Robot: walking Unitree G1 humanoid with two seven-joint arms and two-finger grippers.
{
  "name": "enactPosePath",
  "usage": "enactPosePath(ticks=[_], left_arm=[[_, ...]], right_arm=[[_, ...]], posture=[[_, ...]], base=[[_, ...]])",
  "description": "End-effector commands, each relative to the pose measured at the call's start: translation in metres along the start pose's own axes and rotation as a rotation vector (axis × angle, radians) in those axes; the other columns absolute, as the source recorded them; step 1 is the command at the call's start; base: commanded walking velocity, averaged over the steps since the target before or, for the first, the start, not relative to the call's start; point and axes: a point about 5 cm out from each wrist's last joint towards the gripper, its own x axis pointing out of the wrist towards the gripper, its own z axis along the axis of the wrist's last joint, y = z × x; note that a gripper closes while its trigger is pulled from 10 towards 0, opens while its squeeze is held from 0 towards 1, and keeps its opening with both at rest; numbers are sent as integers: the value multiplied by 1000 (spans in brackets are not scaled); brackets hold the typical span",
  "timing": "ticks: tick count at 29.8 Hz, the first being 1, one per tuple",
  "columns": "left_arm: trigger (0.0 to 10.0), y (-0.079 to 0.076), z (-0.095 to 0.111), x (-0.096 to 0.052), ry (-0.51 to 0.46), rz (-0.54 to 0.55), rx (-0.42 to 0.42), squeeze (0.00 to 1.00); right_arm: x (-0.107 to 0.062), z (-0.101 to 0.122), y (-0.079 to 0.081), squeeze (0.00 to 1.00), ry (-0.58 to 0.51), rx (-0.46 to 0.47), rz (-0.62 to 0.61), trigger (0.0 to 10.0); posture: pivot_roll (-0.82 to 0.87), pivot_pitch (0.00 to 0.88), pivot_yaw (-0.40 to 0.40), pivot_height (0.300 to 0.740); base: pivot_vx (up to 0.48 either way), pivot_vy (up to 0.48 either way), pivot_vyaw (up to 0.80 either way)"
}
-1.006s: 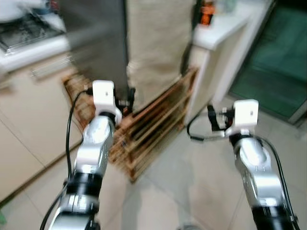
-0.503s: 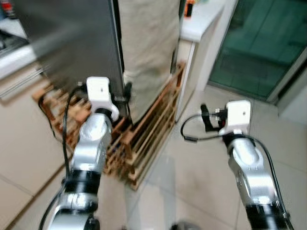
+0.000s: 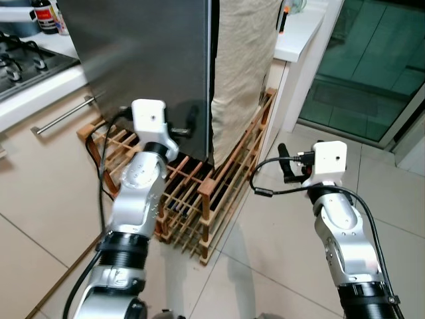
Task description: Restocking fridge
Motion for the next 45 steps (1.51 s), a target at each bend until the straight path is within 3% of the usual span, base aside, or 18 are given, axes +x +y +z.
enactPosePath(ticks=[1,4,10,18,40,45], left_arm=[[10000,-1,-1,6,26,9,1,0],[10000,-2,6,19,24,25,11,0],[10000,-3,12,30,27,38,11,0],[10000,-10,12,32,17,6,-45,0],[10000,-39,13,48,23,-136,-57,0],[10000,-42,13,52,25,-128,-49,0]], right_arm=[[2,1,-3,0,-7,7,-20,10000],[1,0,-6,0,-3,14,-33,10000],[0,0,-6,0,-5,10,-39,10000],[-3,-2,-8,0,-2,7,-46,10000],[-3,-2,-8,0,-2,7,-50,10000],[-4,-2,-9,0,-1,6,-53,10000]], posture=[[-180,0,19,716],[-186,0,21,716],[-198,0,29,716],[-207,0,33,716],[-221,0,39,716],[-227,0,40,716]], base=[[0,0,0],[0,0,0],[0,0,0],[0,0,0],[0,0,0],[0,0,0]])
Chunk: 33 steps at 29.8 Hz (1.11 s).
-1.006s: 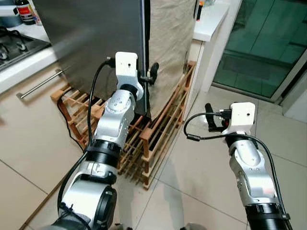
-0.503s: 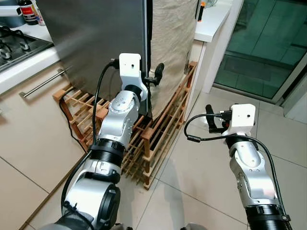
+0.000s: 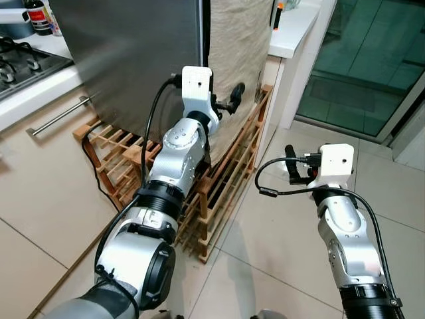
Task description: Restocking fridge
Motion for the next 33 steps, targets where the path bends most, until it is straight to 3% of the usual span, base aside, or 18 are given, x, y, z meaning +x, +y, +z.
enactPosePath(ticks=[1,8,13,23,33], left_arm=[[10000,-4,6,6,-12,2,15,0],[10000,1,7,10,-5,127,29,0],[10000,10,10,10,-23,182,-12,0],[10000,13,10,9,-37,199,-32,0],[10000,0,12,12,-59,122,-51,0]], right_arm=[[-1,3,-2,0,-19,0,-9,10000],[-1,3,-2,0,-21,-2,-8,10000],[-3,3,-3,0,-20,-2,-14,10000],[-2,2,-2,0,-15,-4,-9,10000],[-3,1,0,0,-10,-1,-4,10000]], posture=[[-227,0,40,716],[-238,0,48,716],[-244,0,50,716],[-237,0,46,716],[-234,0,46,716]], base=[[0,0,0],[0,0,0],[0,0,0],[0,0,0],[0,0,0]])
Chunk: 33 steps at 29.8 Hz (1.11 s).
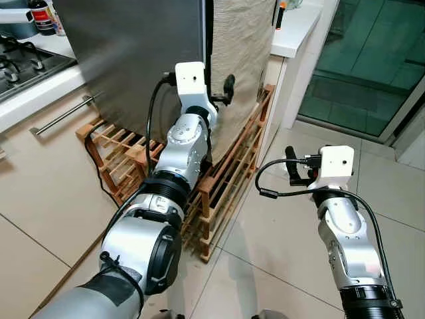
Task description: Restocking fridge
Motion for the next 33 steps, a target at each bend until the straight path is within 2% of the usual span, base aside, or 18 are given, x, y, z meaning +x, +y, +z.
enactPosePath(ticks=[1,12,20,24,27,28,30,31,32,33], left_arm=[[10000,-5,8,3,-23,-22,6,0],[10000,-13,-6,3,38,-28,30,0],[10000,-34,-7,5,56,-142,12,0],[10000,-38,-4,7,50,-152,11,0],[10000,-53,-1,9,46,-199,-30,0],[10000,-53,-1,9,46,-199,-30,0],[10000,-76,2,7,37,-304,-78,0],[10000,-76,2,7,37,-304,-78,0],[10000,-90,2,5,41,-369,-109,0],[10000,-90,2,5,41,-369,-109,0]], right_arm=[[-2,3,1,0,-16,-1,-2,10000],[-2,1,1,0,-12,-3,1,10000],[-2,3,1,0,-19,-2,-1,10000],[-2,3,1,0,-20,-2,-2,10000],[-2,3,2,0,-22,2,-1,10000],[-2,3,2,0,-22,2,-1,10000],[-2,4,4,0,-25,6,1,10000],[-2,4,4,0,-25,6,1,10000],[-2,4,5,0,-26,7,2,10000],[-2,4,5,0,-26,7,2,10000]], posture=[[-235,0,48,716],[-239,0,57,716],[-248,0,64,716],[-251,0,67,716],[-256,0,74,716],[-256,0,74,716],[-264,0,78,716],[-264,0,78,716],[-268,0,81,716],[-268,0,81,716]], base=[[0,0,0],[0,0,0],[0,0,0],[0,0,0],[0,0,0],[0,0,0],[0,0,0],[0,0,0],[0,0,0],[0,0,0]])
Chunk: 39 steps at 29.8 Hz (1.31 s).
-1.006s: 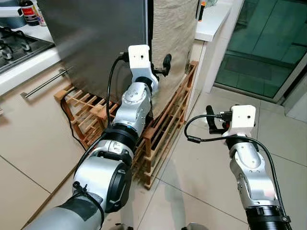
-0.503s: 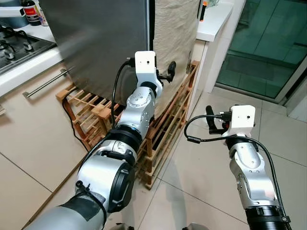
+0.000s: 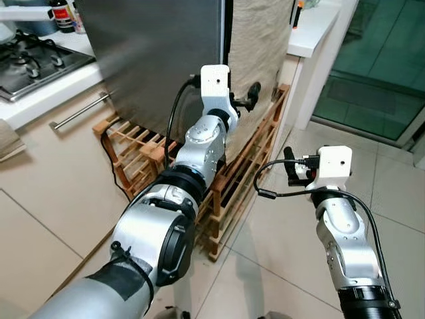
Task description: Restocking fridge
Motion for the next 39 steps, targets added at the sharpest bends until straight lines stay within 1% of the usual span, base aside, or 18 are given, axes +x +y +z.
enactPosePath(ticks=[1,2,4,7,10,12,14,15,17,19,21,25,26,28,29,32,35,39], left_arm=[[10000,-62,8,10,-31,-228,-25,0],[10000,-62,8,10,-31,-228,-25,0],[10000,-96,9,7,-40,-427,-103,0],[10000,-110,12,4,-58,-524,-127,0],[10000,-103,12,2,-79,-532,-97,0],[10000,-93,14,0,-95,-518,-99,0],[10000,-44,18,-14,-164,-415,-44,0],[10000,-44,18,-14,-164,-415,-44,0],[10000,1,17,-37,-188,-295,44,0],[10000,1,17,-37,-188,-295,44,0],[10000,29,13,-61,-197,-184,140,0],[10000,82,-8,-132,-142,88,365,0],[10000,88,-15,-149,-111,119,404,0],[10000,91,-19,-159,-91,136,421,0],[10000,102,-30,-189,-50,193,403,0],[10000,105,-39,-208,-2,214,342,0],[10000,101,-35,-205,-9,215,324,0],[10000,88,-18,-179,-70,190,317,0]], right_arm=[[-2,3,2,0,-21,3,1,10000],[-2,3,2,0,-21,3,1,10000],[-6,0,1,0,-12,6,-4,10000],[-9,-2,-1,0,-6,6,-14,10000],[-10,-1,-3,0,-10,7,-30,10000],[-10,1,-4,0,-15,8,-35,10000],[-13,2,-4,0,-20,9,-39,10000],[-13,2,-4,0,-20,9,-39,10000],[-19,7,-4,0,-42,15,-48,10000],[-19,7,-4,0,-42,15,-48,10000],[-28,13,-5,0,-80,17,-63,10000],[-63,14,-16,0,-132,20,-111,10000],[-70,11,-18,0,-129,10,-112,10000],[-73,10,-18,0,-126,3,-111,10000],[-84,10,-17,0,-162,-66,-79,10000],[-88,1,-16,0,-125,-101,-66,10000],[-83,-1,-18,0,-100,-82,-91,10000],[-74,0,-18,0,-103,-83,-89,10000]], posture=[[-272,0,84,716],[-272,0,84,716],[-286,0,88,716],[-289,0,88,716],[-292,0,89,716],[-289,0,87,716],[-267,0,82,716],[-267,0,82,716],[-239,0,74,716],[-239,0,74,716],[-215,0,63,716],[-172,0,48,716],[-166,0,46,716],[-166,0,46,716],[-165,0,47,716],[-158,0,44,716],[-156,0,40,716],[-159,0,40,716]], base=[[0,0,0],[0,0,0],[0,0,0],[0,0,0],[0,0,0],[0,0,0],[0,0,0],[0,0,0],[0,0,0],[0,0,0],[0,0,0],[0,0,0],[0,0,0],[0,0,0],[0,0,0],[0,0,0],[0,0,0],[415,0,0]])
